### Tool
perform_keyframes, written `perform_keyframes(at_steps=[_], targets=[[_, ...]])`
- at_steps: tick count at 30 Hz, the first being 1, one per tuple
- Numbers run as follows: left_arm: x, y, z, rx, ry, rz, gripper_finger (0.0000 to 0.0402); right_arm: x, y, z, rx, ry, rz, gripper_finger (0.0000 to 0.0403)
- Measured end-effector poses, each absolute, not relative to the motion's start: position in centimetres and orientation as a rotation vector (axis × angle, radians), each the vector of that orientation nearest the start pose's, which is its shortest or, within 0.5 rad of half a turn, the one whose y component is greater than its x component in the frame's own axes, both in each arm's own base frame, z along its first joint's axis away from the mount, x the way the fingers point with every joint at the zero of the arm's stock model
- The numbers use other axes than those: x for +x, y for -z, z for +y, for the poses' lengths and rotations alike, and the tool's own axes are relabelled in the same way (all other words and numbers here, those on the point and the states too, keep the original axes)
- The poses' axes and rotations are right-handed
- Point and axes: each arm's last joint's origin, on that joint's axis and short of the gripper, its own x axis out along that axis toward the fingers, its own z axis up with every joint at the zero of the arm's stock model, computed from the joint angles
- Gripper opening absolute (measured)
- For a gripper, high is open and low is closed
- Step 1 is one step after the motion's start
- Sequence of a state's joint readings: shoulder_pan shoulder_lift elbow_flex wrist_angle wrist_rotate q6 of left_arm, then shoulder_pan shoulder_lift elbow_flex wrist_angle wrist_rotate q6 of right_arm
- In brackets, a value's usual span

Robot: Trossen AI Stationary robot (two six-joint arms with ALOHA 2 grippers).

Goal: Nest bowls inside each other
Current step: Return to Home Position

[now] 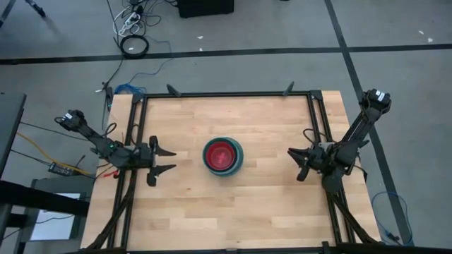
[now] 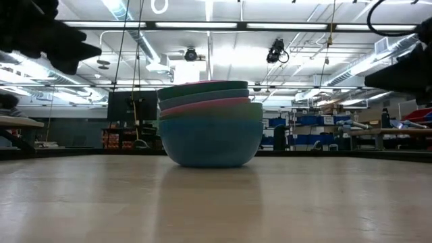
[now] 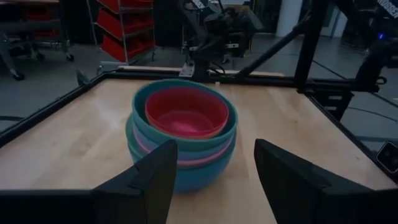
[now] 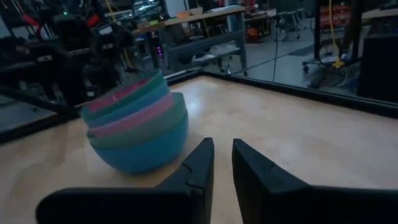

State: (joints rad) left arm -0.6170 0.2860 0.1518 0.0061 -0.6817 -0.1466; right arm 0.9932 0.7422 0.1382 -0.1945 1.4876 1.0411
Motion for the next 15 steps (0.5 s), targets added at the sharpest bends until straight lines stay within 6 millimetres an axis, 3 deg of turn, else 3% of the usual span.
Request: perform_keyframes(at_steps=[5, 15], targets=[[9.8, -18.4, -4.7, -0.071, -0.074, 0.098, 0.0223, 8.4, -13.5, 7.6, 0.266, 0.489, 0.044, 0.0048], [9.8, -18.3, -4.7, -0.052, -0.077, 0.102, 0.0223, 8.4, -12.5, 8.9, 0.313, 0.124, 0.478, 0.0048]])
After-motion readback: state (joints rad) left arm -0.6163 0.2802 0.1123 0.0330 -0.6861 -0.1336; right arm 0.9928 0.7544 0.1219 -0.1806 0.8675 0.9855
